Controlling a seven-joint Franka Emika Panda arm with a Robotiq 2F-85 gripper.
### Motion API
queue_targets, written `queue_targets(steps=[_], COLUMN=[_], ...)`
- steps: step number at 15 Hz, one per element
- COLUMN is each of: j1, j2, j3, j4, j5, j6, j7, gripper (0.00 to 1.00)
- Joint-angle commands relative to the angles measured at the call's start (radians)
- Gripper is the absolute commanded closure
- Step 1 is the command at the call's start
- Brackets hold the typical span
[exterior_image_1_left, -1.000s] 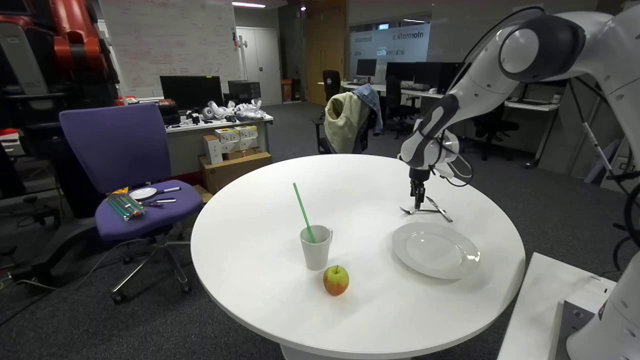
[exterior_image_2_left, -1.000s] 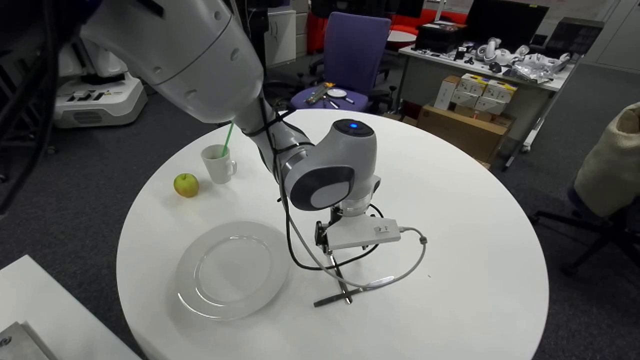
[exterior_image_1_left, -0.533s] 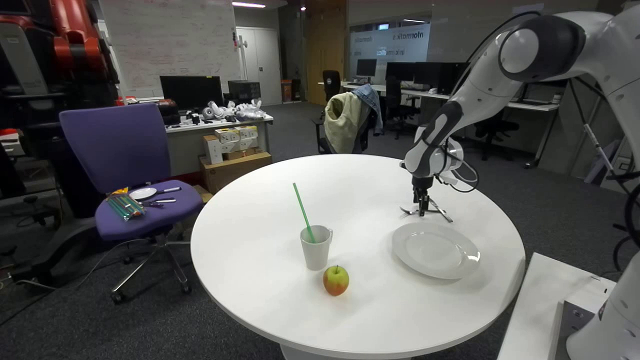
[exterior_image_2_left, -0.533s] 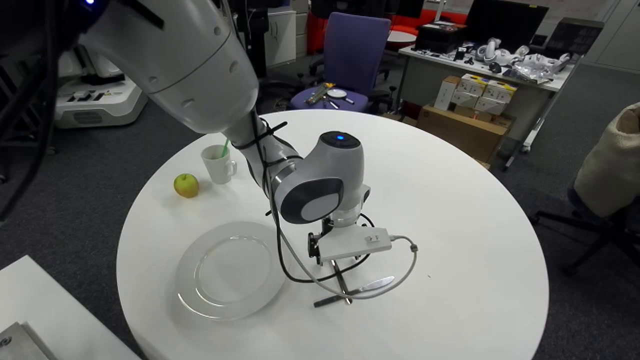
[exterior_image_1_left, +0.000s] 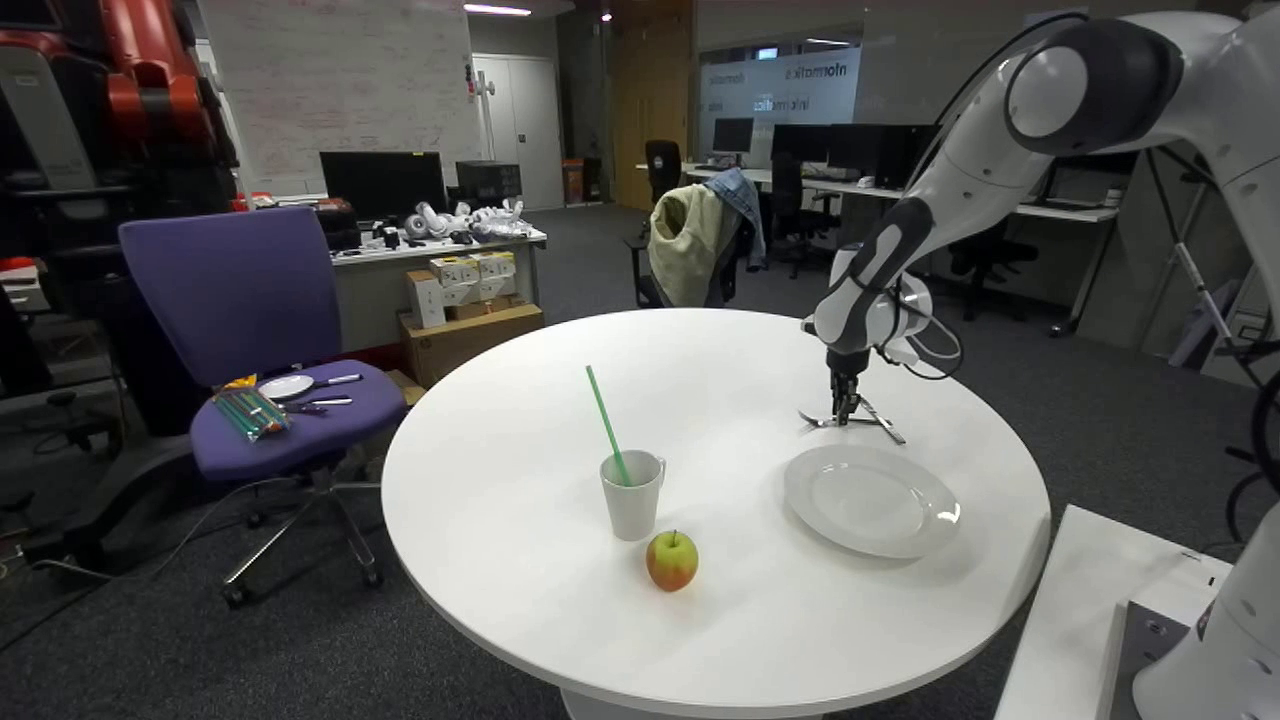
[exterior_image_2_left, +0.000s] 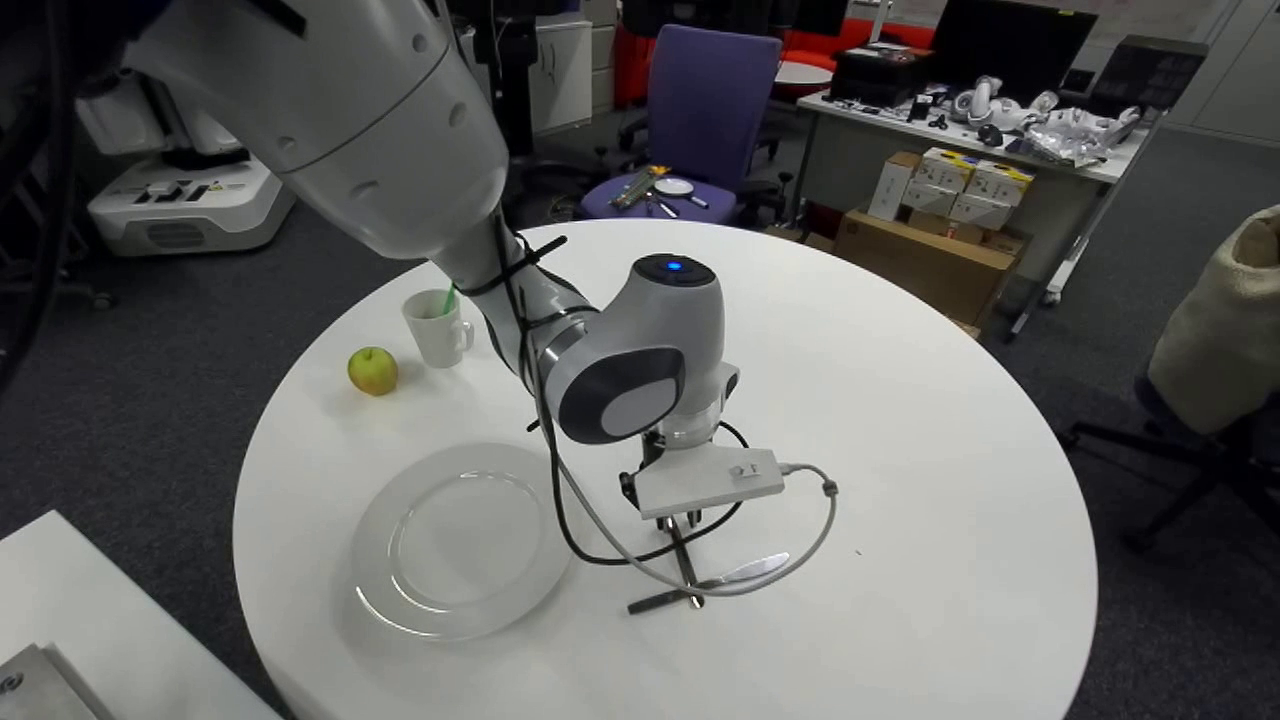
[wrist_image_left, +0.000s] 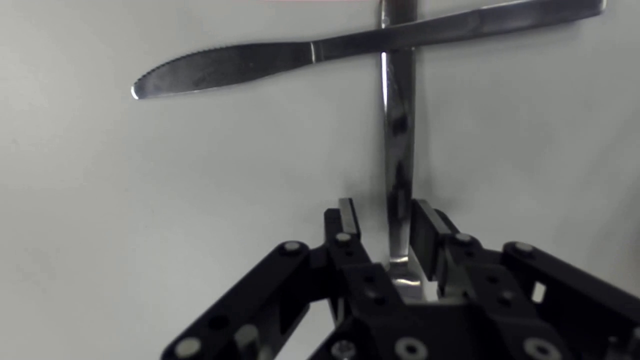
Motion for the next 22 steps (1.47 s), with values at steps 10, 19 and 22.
queue_targets(steps=[10, 19, 22], j1=[-0.059, -0.236, -0.258], j2=[-0.131, -0.167, -0.234], j3=[0.133, 0.383, 0.396], j4=[-0.054, -0.086, -0.179], j5=[0.223, 0.551, 0.543], j6=[-0.026, 0.156, 0.092], j7=[0.137, 0.114, 0.111], gripper=[0.97, 0.97, 0.97])
